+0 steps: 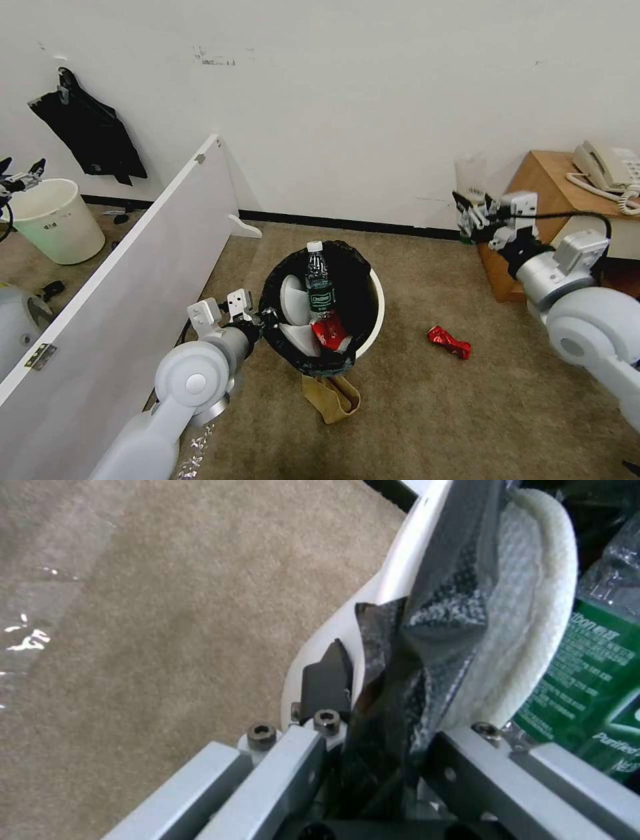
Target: Pick up the trash bin, then pick up the garbage from the floor and place it into the trash bin.
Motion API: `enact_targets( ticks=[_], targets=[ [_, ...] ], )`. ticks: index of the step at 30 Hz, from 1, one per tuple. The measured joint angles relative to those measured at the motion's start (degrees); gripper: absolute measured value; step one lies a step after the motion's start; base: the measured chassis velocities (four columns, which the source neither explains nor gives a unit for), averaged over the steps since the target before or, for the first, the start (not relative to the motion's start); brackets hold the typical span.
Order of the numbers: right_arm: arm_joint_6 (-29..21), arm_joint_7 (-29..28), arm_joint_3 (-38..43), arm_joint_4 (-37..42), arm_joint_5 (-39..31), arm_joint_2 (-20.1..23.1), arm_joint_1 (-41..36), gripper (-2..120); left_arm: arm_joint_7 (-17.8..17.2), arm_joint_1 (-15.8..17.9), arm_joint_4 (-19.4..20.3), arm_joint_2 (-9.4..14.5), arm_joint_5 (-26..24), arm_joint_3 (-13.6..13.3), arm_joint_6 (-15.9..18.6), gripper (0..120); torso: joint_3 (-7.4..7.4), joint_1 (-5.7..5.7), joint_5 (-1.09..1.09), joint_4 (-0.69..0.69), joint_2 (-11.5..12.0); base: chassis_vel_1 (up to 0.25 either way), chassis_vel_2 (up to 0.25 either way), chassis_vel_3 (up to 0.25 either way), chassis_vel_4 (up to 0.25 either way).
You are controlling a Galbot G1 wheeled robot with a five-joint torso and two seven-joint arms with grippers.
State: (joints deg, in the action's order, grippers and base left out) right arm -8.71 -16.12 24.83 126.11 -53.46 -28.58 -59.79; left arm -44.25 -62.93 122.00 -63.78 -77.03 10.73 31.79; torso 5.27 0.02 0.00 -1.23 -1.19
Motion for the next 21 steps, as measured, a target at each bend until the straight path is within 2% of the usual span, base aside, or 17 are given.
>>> enact_targets(
  ticks=[3,11,13,17,19,21],
  targets=[
    [0.2,0.4,0.0,0.6,-0.5,0.5,0.9,26,0.0,0.2,-0.2,-0.2,-0.2,-0.3,0.1,1,0.00,0.00,0.00,0.01,0.0,0.000,0.000,0.000,0.000],
    [1.8,2.2,0.1,3.3,-2.8,2.8,4.5,26,-0.3,2.8,-1.9,-1.3,-1.1,-3.3,0.5,1,0.00,0.00,0.00,0.01,0.0,0.000,0.000,0.000,0.000],
    [2.8,3.2,0.1,3.9,-3.0,3.5,5.4,26,-0.8,4.7,-2.7,-1.6,-1.8,-5.3,0.8,1,0.00,0.00,0.00,0.01,0.0,0.000,0.000,0.000,0.000],
    [3.5,4.0,0.3,4.5,-3.1,4.3,5.8,26,-1.4,6.9,-3.5,-1.8,-3.0,-7.2,0.8,1,0.00,0.00,0.00,0.01,0.0,0.000,0.000,0.000,0.000],
    [4.4,5.2,1.2,5.5,-3.5,5.3,6.0,26,-2.3,10.0,-4.7,-2.0,-4.8,-9.1,0.8,1,0.00,0.00,0.00,0.01,0.0,0.000,0.000,0.000,0.000],
    [4.6,5.5,1.4,5.8,-3.6,5.6,6.0,26,-2.5,10.8,-4.9,-2.1,-5.3,-9.7,0.8,1,0.00,0.00,0.00,0.00,0.0,0.000,0.000,0.000,0.000]
  ],
)
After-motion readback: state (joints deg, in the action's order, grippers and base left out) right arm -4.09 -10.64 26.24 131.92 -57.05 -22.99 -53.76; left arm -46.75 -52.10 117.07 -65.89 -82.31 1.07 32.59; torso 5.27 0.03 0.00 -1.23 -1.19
